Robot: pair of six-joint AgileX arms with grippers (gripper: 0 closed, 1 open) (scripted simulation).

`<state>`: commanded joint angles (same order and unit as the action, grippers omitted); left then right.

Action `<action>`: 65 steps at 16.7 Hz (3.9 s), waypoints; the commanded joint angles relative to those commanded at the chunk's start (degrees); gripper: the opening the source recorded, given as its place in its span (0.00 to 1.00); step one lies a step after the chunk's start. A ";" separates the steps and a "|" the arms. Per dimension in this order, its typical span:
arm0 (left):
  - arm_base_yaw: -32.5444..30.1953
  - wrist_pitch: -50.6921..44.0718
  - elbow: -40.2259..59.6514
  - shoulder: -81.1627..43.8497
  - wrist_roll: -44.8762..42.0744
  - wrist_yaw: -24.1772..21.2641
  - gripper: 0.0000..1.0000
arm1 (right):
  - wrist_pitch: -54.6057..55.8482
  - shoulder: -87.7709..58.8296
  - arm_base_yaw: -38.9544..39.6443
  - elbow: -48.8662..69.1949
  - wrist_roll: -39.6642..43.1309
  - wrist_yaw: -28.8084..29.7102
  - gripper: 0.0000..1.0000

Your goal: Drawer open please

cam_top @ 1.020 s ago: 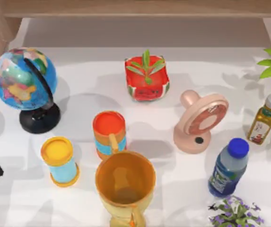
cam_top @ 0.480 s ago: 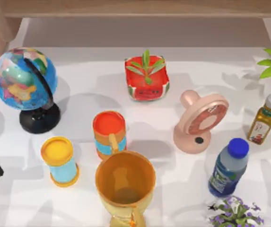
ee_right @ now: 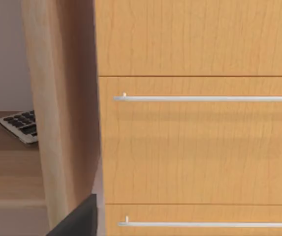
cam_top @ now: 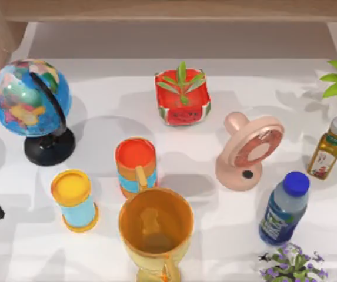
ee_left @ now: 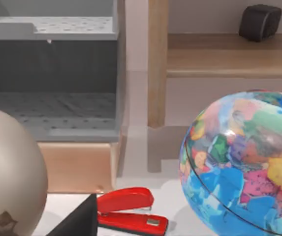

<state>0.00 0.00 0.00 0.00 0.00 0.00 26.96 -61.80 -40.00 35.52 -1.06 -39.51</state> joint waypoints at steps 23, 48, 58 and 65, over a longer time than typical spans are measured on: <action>0.00 0.00 0.00 0.00 0.00 0.00 1.00 | 39.78 -66.49 12.47 26.01 85.70 14.03 1.00; 0.00 0.00 0.00 0.00 0.00 0.00 1.00 | 38.60 -73.04 15.04 34.05 90.34 16.68 0.55; 0.00 0.00 0.00 0.00 0.00 0.00 1.00 | 38.60 -73.04 15.04 34.05 90.34 16.68 0.00; 0.00 0.00 0.00 0.00 0.00 0.00 1.00 | 38.61 -73.01 14.81 33.82 90.23 16.64 0.00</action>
<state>0.00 0.00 0.00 0.00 0.00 0.00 65.58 -134.81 -25.19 69.34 89.18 -22.87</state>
